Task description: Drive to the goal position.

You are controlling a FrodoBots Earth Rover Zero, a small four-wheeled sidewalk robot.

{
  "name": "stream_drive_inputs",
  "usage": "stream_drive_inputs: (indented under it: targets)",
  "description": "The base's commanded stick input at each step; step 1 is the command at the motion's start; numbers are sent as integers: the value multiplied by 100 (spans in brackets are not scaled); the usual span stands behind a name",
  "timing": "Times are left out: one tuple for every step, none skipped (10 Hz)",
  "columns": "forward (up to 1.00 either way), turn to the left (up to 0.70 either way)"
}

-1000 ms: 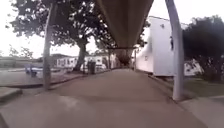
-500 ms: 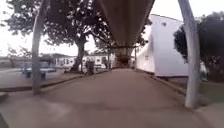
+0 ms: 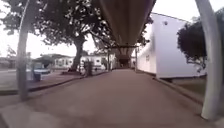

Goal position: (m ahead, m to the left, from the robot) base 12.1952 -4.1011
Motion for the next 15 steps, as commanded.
stream_drive_inputs:
  targets:
    - [85, -34]
    - [85, -34]
    - [85, -19]
    - [85, -3]
    - [85, 0]
    - [85, 0]
    - [85, 0]
    - [85, 0]
    - [85, 0]
    - [85, 0]
    - [85, 0]
    - [85, 0]
    - [85, 0]
    - [85, 0]
    - [85, 0]
